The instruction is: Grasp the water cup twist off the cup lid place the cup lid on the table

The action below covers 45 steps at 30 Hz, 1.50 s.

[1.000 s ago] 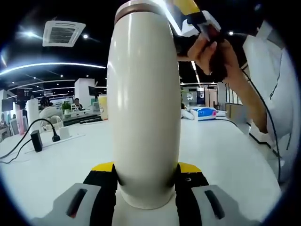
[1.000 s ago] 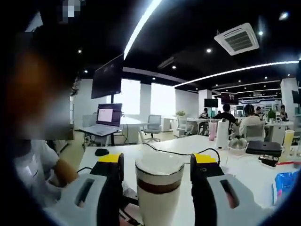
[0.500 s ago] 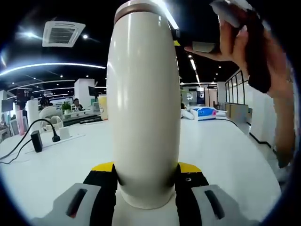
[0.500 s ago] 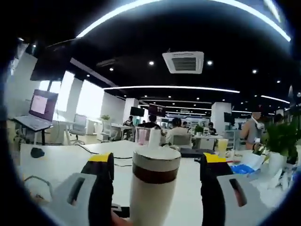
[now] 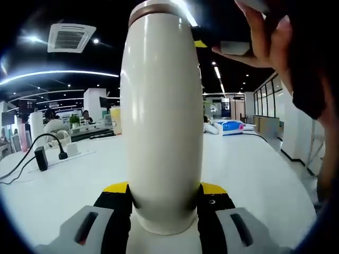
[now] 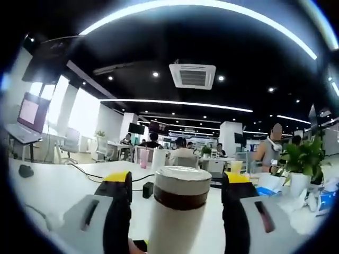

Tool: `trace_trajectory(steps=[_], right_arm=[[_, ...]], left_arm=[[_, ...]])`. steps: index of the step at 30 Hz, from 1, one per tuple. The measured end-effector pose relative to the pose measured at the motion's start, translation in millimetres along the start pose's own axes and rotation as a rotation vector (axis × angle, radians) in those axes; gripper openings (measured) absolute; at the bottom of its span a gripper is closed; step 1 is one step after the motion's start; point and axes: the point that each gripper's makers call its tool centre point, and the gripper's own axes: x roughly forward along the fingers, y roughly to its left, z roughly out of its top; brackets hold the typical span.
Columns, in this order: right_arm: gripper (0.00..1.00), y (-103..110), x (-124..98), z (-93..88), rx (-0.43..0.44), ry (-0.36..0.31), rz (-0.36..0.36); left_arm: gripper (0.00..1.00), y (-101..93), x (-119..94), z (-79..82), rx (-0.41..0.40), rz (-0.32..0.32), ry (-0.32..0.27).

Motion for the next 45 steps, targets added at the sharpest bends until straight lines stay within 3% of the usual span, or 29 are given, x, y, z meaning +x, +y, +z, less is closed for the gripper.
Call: trace_trajectory(steps=[10,26,45], right_arm=[[0.53,-5.3,3.6,-0.2,0.057,-0.014,0.000],[0.46,-0.3,7.4,-0.3,0.074,-0.007,0.066],[0.45,5.7,10.4,-1.8,0.158,0.048,0.458]], left_arm=[[0.49,-0.8,-0.7,-0.2,0.002,-0.001,0.000],[0.49,1.1,-1.4,0.8,0.004,-0.002,-0.001],[0.49,3.5,-1.2,1.2,-0.001,0.002,0.000]])
